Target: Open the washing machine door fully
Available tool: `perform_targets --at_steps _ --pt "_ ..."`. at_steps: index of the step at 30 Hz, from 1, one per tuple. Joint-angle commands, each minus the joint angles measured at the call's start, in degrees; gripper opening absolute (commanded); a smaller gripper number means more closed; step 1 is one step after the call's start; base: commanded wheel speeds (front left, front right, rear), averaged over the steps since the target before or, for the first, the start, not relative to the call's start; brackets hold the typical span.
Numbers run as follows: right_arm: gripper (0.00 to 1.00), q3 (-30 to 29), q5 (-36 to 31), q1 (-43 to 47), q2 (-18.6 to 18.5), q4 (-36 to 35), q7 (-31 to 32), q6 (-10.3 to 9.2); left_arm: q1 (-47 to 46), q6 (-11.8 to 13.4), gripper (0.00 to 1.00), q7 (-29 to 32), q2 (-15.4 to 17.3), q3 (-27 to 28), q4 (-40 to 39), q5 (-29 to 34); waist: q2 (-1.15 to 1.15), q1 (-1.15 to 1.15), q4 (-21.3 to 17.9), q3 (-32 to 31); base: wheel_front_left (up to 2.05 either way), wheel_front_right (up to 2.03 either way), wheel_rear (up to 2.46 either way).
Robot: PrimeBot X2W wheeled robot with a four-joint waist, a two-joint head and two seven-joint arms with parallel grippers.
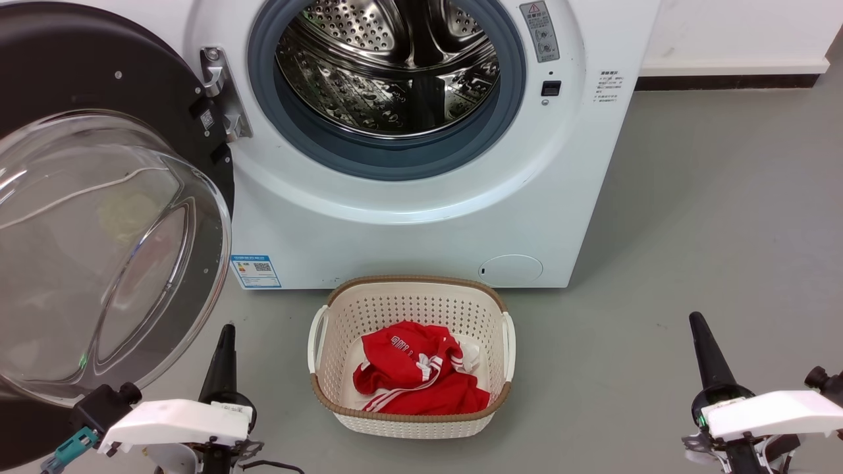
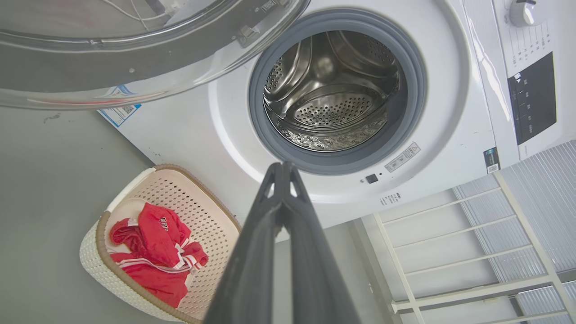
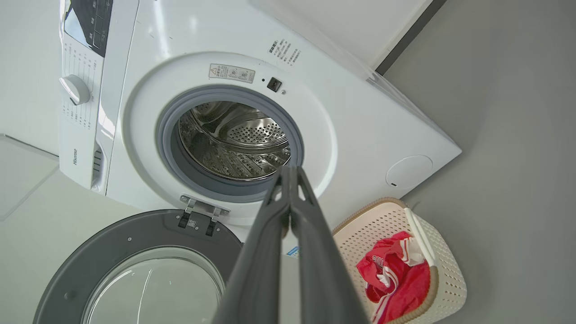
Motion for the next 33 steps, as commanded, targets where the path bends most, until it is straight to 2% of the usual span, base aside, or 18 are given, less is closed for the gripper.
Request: perform_targets --at_steps 1,33 --pt "0.0 -0.2 1.09 -1.23 -0.43 -0.35 0.13 0.0 -1.49 -0.38 0.0 0.28 0.11 0.25 -0.35 -1.09 0.0 0.0 0.0 -0.01 0.0 0.0 0.0" --pt "0.0 -1.5 18.9 -2.94 -0.29 1.7 3.9 0.0 -2.34 -1.32 0.0 4.85 0.12 1.19 1.14 -19.58 0.0 0.0 0.04 -0.35 0.0 0.0 0.0"
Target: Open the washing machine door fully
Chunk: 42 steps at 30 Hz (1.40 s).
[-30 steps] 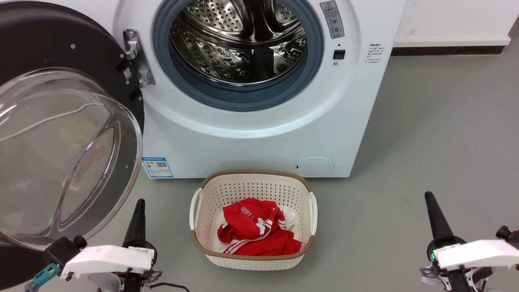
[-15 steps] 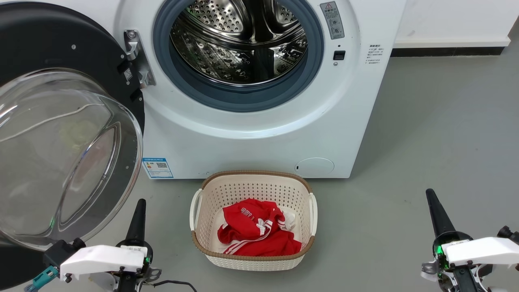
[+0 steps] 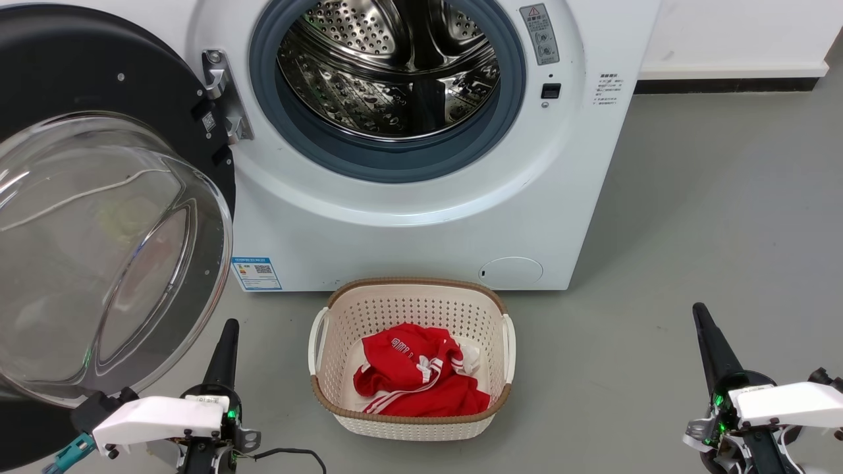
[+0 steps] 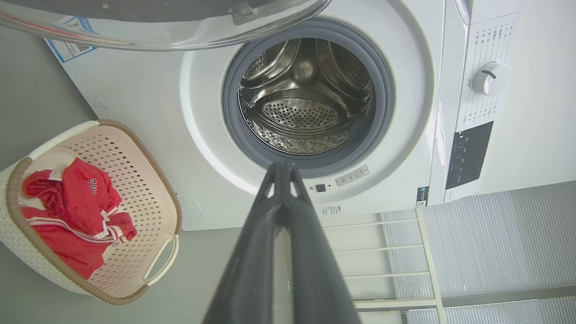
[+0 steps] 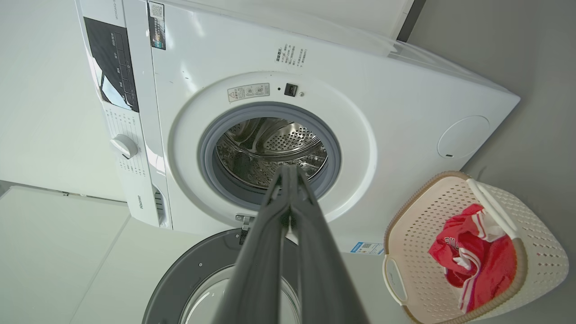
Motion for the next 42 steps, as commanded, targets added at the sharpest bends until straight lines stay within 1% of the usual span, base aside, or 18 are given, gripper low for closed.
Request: perform_targets --at_steps 1,28,30,42 --pt "0.0 -0.19 1.01 -0.93 -0.23 0.0 0.28 0.01 -1.02 -0.29 0.0 0.32 0.1 0.16 -0.08 -1.05 0.0 0.0 0.0 -0.01 0.0 0.0 0.0" --pt "0.0 -1.21 12.65 -2.0 0.08 1.37 2.89 0.0 -1.51 -0.87 0.0 3.41 0.09 0.83 0.92 -13.22 0.0 0.0 0.04 -0.3 0.0 0.0 0.0" --pt "0.0 -1.36 14.13 -2.2 0.12 1.56 3.33 0.0 -1.6 -0.97 0.0 3.78 0.09 0.9 1.08 -14.87 0.0 0.0 0.04 -0.35 0.0 0.0 0.0" --pt "0.0 -1.58 13.8 -2.24 0.31 1.56 3.39 0.0 -1.58 -0.99 0.0 3.75 0.09 0.89 1.06 -14.8 0.0 0.0 0.04 -0.35 0.0 0.0 0.0"
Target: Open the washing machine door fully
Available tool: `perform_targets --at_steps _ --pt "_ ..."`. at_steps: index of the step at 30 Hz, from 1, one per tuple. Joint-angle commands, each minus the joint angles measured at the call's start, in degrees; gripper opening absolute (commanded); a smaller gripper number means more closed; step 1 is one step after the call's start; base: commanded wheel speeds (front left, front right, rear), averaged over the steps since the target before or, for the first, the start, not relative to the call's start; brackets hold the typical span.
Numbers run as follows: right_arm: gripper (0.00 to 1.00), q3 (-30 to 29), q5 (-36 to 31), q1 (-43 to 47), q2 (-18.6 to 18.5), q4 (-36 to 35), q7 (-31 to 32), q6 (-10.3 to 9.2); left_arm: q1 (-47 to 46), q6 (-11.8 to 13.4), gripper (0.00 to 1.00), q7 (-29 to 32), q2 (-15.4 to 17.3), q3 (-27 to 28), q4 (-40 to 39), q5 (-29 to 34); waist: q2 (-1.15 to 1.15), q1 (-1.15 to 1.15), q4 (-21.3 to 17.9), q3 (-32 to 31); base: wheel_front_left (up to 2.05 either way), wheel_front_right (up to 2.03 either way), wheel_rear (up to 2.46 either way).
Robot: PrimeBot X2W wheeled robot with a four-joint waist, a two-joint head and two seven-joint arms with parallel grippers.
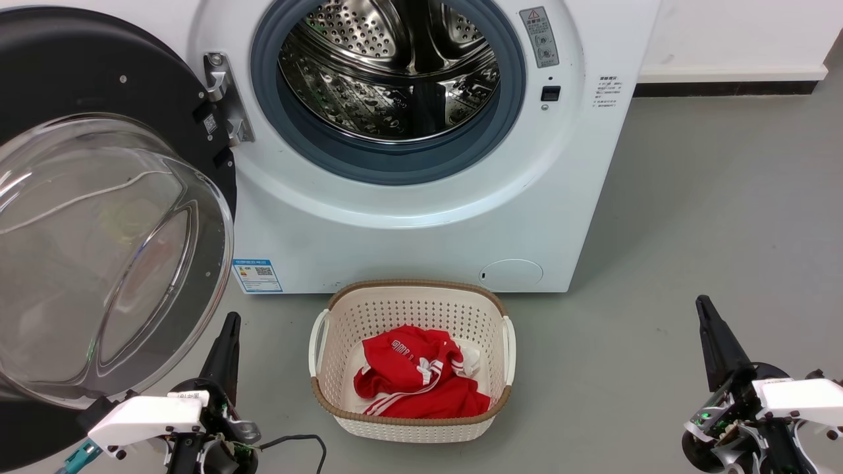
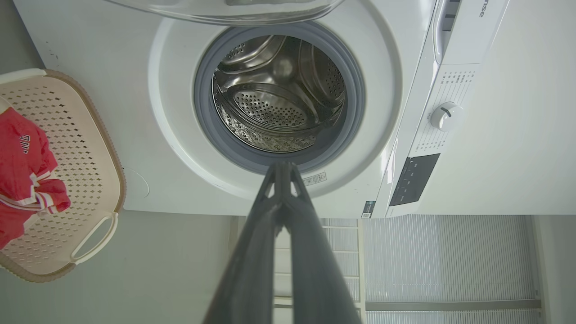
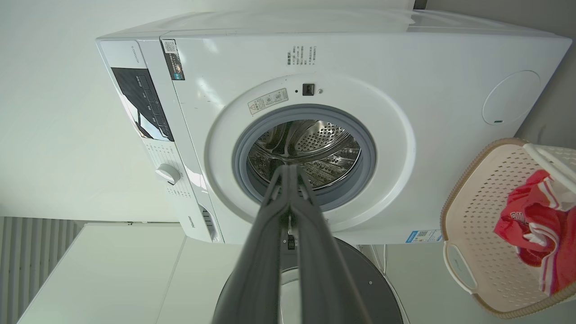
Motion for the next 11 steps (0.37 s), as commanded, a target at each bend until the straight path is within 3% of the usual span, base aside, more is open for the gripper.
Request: perform_targets --at_steps 1,11 --pt "0.0 -0.12 -0.11 -0.72 0.14 0.07 0.09 0.0 -0.57 -0.22 0.0 0.15 0.07 0.17 0.07 -0.11 0.0 0.0 0.0 0.0 0.0 0.0 0.0" --pt "0.0 -0.26 -0.23 -0.66 0.24 0.07 0.26 0.0 -0.56 -0.21 0.0 0.15 0.07 0.16 0.06 -0.12 0.0 0.0 0.0 0.0 0.0 0.0 0.0"
